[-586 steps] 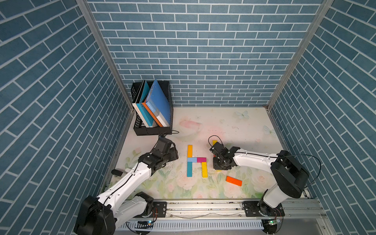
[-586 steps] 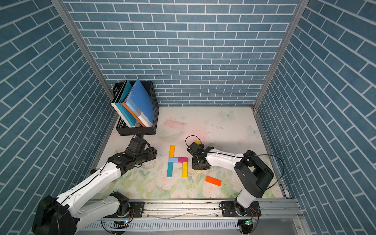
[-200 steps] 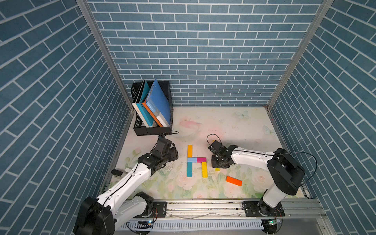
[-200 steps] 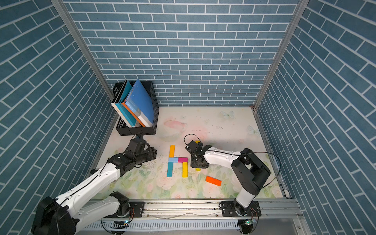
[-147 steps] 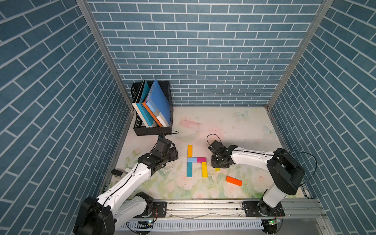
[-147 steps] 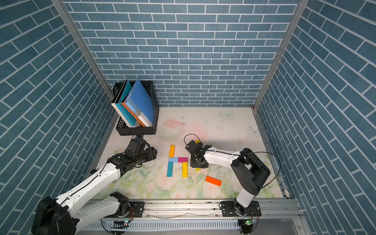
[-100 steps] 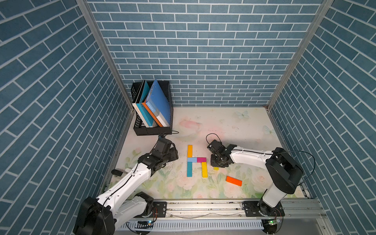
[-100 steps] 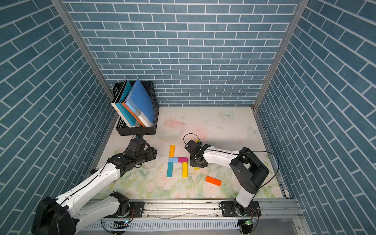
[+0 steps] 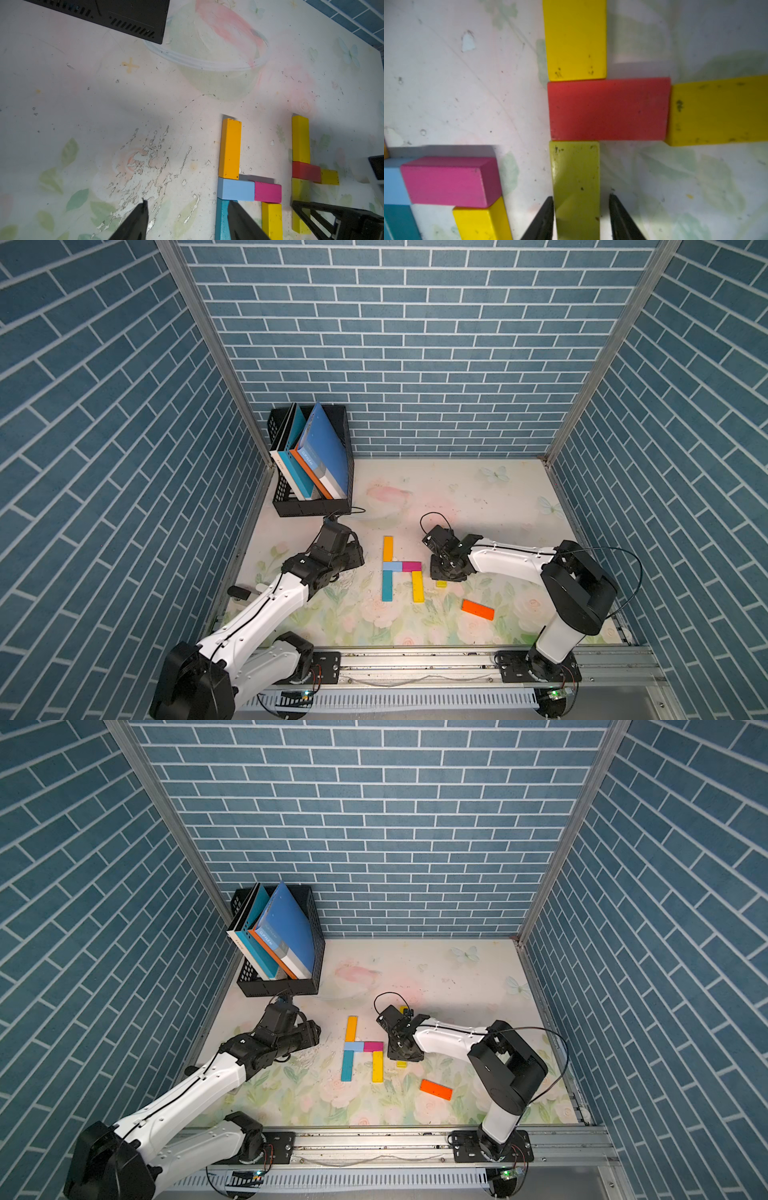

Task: Assemble the letter h with building blocks
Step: Assemble the building block at the center of the board.

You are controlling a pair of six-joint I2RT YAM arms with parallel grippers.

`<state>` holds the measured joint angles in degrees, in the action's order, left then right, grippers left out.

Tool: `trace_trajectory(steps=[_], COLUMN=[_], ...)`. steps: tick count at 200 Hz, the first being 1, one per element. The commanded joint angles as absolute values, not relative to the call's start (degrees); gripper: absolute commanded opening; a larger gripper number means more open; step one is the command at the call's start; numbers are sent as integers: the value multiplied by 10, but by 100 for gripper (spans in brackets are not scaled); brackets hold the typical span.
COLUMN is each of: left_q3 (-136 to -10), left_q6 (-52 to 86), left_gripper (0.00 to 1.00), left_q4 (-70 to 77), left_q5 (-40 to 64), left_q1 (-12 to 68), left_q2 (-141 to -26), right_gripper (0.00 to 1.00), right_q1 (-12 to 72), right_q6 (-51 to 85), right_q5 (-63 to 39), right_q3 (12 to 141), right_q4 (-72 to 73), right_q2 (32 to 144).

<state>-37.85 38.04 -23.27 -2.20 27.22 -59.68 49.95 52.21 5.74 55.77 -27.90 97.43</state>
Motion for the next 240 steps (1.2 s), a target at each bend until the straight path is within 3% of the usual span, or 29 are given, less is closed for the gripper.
trace_trajectory(steps=[1, 29, 134, 197, 240], left_q3=[-373, -373, -372, -373, -376], left_q6=[374, 374, 375, 374, 374], left_gripper=[66, 66, 66, 66, 66], left_q4=[-237, -238, -236, -236, -240], left_q5=[-23, -24, -23, -22, -23], left_q1=[267, 267, 268, 268, 267], left_q2=[-595, -595, -598, -598, -597], right_gripper=[37, 33, 37, 59, 65], right_q1=[496, 495, 495, 495, 504], right_q6=[525, 526, 488, 492, 486], right_q5=[73, 71, 60, 75, 104], right_q3=[560, 556, 566, 583, 602], right_q4=[-304, -299, -296, -321, -367], right_q2=[987, 984, 1005, 980, 933])
